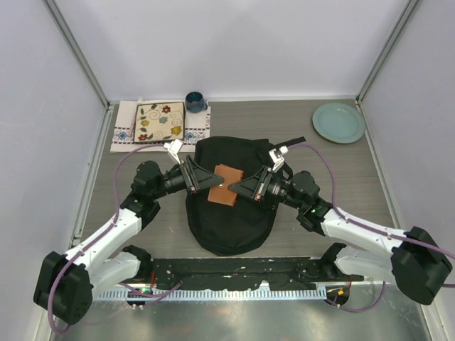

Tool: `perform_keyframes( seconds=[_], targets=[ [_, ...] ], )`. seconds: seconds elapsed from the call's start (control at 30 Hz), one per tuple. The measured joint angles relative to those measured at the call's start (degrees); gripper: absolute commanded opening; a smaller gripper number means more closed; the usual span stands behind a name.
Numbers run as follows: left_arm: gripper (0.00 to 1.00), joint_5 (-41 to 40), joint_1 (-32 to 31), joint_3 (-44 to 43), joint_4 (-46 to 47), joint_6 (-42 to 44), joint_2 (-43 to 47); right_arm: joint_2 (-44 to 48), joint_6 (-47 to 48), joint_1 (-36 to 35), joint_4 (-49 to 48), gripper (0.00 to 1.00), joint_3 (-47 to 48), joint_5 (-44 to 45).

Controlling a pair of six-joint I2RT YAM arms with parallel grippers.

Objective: Pack the student bag
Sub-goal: Pick up the personal item from the center of the board, then place the personal item in the student bag.

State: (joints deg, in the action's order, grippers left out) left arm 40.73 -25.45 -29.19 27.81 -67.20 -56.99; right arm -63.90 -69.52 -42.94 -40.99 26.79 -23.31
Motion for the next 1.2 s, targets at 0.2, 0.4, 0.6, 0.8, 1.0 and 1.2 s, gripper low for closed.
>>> perform_keyframes(
  seconds=[0.2,0.4,0.6,0.8,1.0,1.2],
  targets=[
    [0.83,-8.2,0.0,-2.9,-17.0,5.8,3.9,13.3,5.2,-0.1,19.0,0.00,-0.7,11.0],
    [0.84,-15.6,-0.4,-10.0,-28.9,13.4,4.7,28.3,7.6,-0.1,36.4,0.00,-2.4,24.7],
    [0.83,-23.1,-4.4,-24.9,-41.6,26.1,-7.3,38.5,9.2,-0.1,53.4,0.00,-2.0,36.1],
    [0.81,-29.6,-9.1,-40.0,-51.8,38.7,-24.4,43.9,10.9,-0.1,65.1,0.00,2.1,44.1],
    [0.80,-36.9,-11.7,-50.7,-60.6,48.3,-37.4,47.3,12.4,-0.1,71.6,0.00,7.0,48.9],
    [0.81,-44.8,-13.4,-55.9,-66.5,53.7,-43.9,48.6,12.9,-0.1,74.8,0.00,8.5,50.8]
  ],
)
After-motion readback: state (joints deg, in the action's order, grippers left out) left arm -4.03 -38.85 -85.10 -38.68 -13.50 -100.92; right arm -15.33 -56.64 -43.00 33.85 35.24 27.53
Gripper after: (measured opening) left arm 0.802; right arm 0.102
